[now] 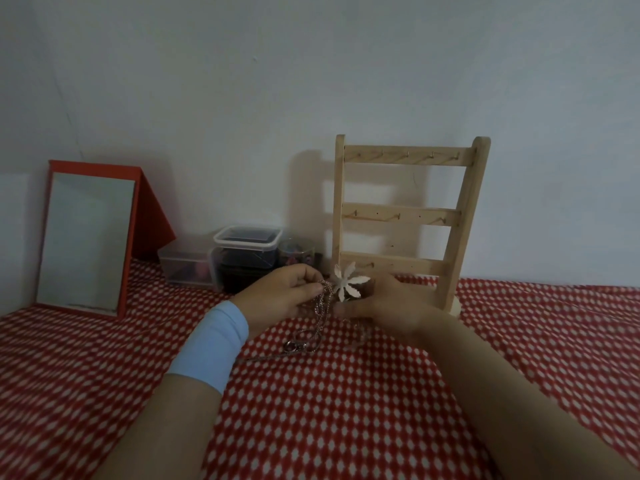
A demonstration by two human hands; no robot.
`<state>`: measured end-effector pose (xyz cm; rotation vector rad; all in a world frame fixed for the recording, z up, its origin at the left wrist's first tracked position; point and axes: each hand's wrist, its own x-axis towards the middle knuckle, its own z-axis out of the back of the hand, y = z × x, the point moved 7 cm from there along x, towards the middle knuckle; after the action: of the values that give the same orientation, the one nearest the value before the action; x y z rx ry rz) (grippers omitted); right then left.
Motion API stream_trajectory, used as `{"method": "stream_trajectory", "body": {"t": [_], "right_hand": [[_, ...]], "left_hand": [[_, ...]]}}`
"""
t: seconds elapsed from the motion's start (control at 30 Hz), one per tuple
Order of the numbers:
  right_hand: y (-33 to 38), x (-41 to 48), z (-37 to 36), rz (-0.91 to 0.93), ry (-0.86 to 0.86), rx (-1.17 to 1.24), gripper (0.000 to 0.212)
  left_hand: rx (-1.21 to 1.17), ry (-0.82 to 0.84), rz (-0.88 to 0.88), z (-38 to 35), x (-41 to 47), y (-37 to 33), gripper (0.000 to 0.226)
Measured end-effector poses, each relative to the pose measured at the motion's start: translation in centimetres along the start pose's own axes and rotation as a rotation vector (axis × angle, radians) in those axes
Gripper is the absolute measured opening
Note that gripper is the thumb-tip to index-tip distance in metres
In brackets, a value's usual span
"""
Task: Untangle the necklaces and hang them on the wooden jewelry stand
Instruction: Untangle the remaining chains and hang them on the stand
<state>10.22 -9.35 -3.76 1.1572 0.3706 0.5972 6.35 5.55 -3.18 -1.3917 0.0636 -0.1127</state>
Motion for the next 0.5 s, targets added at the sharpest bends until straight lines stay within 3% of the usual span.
{"method": "stream_trajectory", "body": {"t": [0.07,0.17,0.37,0.5], "right_hand": [[0.6,-0.3,0.4,-0.007,-0.017,-0.054,0.010],[0.7,-0.5,0.7,-0.035,0.013,-0.118,0.015],[-0.1,-0.3,0.0,-0.123,0.083,0.065,0.015],[-0.4,0.1,0.0,-0.149,-0.028,0.263,0.014]], "left_hand": [[-0.062,-0.001,0.017,0.0,0.0,0.0,0.015],[-0.083,-0.045,0.043,0.2,0.1,0.1,0.016],[-0.051,-0.142,0.090,0.8,0.2,0.5,0.014],[-0.199,-0.143,0.071,0.1,0.2,0.5,0.020]]}}
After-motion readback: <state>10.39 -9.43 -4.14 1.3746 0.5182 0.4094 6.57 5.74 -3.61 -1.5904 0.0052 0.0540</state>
